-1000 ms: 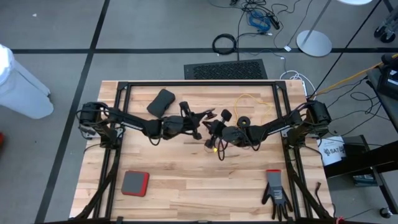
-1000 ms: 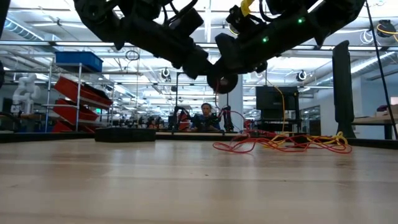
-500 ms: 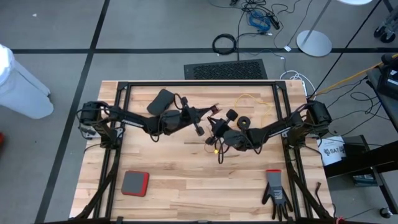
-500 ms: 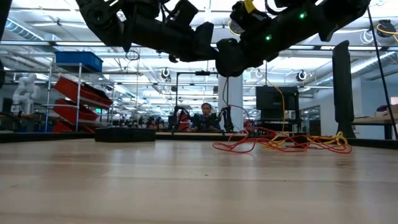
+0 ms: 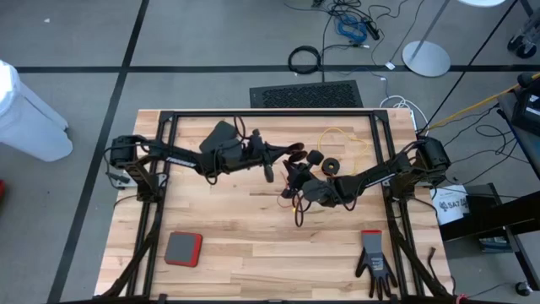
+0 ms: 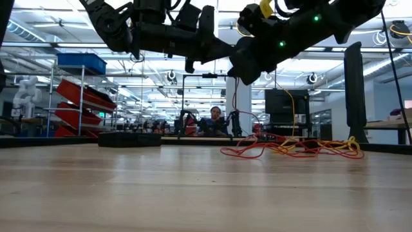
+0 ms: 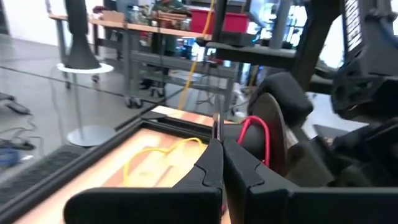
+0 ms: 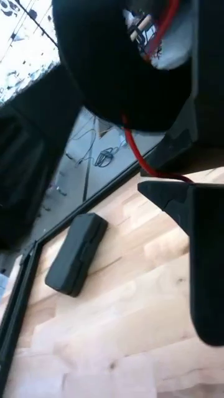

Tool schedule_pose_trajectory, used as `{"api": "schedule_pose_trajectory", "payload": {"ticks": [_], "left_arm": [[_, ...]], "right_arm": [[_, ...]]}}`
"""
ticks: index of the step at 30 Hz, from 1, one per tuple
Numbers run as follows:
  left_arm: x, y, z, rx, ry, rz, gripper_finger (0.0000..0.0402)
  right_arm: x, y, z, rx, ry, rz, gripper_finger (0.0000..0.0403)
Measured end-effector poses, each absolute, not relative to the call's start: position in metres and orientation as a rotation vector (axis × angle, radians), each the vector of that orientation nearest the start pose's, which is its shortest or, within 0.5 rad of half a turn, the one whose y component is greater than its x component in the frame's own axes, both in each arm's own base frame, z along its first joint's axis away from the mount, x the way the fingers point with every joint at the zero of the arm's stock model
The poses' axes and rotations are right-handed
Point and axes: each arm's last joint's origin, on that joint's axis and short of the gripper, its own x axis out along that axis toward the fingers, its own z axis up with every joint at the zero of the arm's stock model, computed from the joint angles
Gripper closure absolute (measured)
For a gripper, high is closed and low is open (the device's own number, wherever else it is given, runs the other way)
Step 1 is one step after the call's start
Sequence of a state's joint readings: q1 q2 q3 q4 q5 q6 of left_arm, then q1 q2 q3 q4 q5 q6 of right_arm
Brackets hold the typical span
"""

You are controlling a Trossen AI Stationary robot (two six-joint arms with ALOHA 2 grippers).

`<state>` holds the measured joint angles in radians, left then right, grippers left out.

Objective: Coil cords
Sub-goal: Coil the red wire onto the black spool

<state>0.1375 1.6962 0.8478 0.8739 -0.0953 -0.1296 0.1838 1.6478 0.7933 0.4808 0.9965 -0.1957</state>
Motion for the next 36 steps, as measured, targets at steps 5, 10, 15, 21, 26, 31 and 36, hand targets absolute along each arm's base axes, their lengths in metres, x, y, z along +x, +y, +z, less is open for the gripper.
{"api": "schedule_pose_trajectory", "payload": {"ticks": [5, 10, 15, 21, 26, 31, 36], "left_arm": [[0.351, 0.061, 0.224, -0.188, -0.043, 0.152, 0.0402], [0.350, 0.068, 0.224, -0.227, -0.032, 0.052, 0.0402], [0.348, 0.071, 0.225, -0.237, -0.021, -0.032, 0.0402], [0.342, 0.075, 0.235, -0.228, -0.030, -0.058, 0.0402], [0.333, 0.077, 0.249, -0.192, -0.031, -0.050, 0.0402], [0.324, 0.075, 0.261, -0.144, -0.007, -0.034, 0.0402], [0.316, 0.073, 0.268, -0.125, 0.034, -0.027, 0.0402]], "right_arm": [[0.321, 0.039, 0.188, -0.407, 0.425, -0.755, 0.0369], [0.319, 0.048, 0.186, -0.426, 0.438, -0.721, 0.0357], [0.318, 0.056, 0.185, -0.448, 0.445, -0.694, 0.0356], [0.316, 0.047, 0.179, -0.464, 0.505, -0.728, 0.0355], [0.316, 0.044, 0.178, -0.476, 0.524, -0.716, 0.0355], [0.316, 0.045, 0.178, -0.481, 0.528, -0.682, 0.0355], [0.317, 0.045, 0.178, -0.472, 0.525, -0.664, 0.0355]]}}
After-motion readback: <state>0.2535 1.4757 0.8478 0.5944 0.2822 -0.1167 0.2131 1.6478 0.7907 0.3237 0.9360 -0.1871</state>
